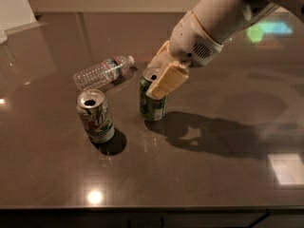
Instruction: Move green can near 7up can
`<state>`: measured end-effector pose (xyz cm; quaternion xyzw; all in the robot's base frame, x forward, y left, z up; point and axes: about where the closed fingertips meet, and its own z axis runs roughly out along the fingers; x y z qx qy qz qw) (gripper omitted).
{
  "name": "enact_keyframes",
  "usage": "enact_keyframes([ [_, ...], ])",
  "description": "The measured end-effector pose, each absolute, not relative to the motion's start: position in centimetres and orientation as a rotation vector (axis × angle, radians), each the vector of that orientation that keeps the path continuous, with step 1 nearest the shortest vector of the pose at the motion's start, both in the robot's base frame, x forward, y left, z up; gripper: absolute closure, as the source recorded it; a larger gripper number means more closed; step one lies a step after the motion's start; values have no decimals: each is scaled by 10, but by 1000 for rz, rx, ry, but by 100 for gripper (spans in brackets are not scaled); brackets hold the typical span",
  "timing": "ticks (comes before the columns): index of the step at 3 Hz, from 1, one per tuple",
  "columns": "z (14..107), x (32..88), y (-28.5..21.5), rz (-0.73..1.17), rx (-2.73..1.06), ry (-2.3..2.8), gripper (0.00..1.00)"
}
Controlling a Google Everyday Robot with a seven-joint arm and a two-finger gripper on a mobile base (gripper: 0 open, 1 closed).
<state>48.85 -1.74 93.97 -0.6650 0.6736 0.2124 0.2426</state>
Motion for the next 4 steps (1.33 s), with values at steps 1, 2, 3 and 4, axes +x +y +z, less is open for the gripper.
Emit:
enact_keyframes([
  [1, 935, 469, 3, 582, -1900, 1785, 100],
  [2, 930, 457, 17, 585, -1947, 1746, 100],
  [3, 927, 450, 26, 577, -1973, 1730, 82],
  [4, 926, 447, 30, 560, -1992, 1720, 59],
])
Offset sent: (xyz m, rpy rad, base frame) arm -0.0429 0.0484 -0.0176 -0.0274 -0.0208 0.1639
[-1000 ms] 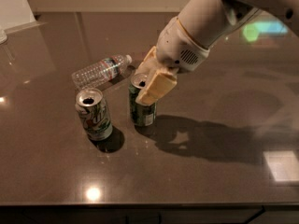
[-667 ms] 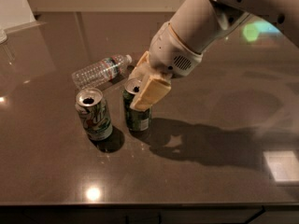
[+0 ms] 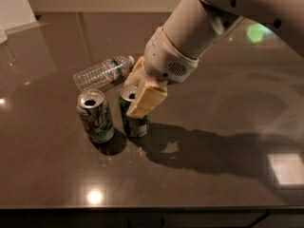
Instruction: Move green can near 7up can
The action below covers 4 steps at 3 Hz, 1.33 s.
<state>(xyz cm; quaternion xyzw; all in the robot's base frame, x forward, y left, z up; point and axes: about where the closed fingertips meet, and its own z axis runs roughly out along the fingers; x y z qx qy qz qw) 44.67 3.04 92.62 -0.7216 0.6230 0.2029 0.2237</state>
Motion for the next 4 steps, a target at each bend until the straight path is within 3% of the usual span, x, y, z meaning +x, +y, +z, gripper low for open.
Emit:
enact_keyframes([
  [2, 927, 444, 32, 550, -2026, 1704, 12],
  [3, 927, 443, 34, 548, -2028, 1701, 0],
  [4, 927, 443, 34, 548, -2028, 1701, 0],
])
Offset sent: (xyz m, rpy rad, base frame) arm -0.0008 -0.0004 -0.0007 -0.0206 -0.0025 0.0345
